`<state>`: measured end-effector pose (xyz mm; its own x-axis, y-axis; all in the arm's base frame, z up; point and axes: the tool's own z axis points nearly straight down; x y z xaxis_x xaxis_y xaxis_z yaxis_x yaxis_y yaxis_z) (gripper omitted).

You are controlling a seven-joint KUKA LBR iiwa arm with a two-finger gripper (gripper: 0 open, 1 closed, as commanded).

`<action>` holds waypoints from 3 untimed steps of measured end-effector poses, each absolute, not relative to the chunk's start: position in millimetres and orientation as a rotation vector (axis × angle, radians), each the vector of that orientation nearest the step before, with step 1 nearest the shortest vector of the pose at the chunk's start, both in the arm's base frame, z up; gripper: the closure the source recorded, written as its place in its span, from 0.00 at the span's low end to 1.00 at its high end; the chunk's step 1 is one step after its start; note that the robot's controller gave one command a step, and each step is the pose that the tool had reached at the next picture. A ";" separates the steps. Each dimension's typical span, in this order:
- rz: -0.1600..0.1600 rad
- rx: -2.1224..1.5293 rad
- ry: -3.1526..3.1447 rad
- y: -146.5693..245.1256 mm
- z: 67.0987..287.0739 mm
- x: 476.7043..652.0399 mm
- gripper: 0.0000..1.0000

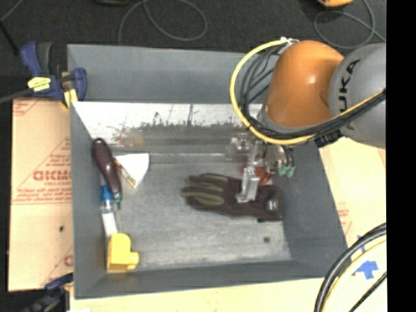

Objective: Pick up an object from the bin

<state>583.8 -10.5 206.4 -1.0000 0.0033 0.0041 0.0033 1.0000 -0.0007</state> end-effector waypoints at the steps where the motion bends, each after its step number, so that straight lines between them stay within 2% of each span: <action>1: 0.001 -0.005 -3.146 -10.7 211.1 585.2 0.00; 2: -0.001 -0.063 -3.154 -10.4 180.9 589.3 0.00; 3: 0.002 0.266 -3.142 -8.3 85.9 604.8 1.00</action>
Offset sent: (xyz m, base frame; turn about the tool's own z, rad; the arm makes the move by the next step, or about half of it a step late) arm 0.0057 0.0018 -0.1080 0.1277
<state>604.8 -8.3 85.9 -0.9857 -0.1682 -0.0110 -0.1682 0.9858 -0.0025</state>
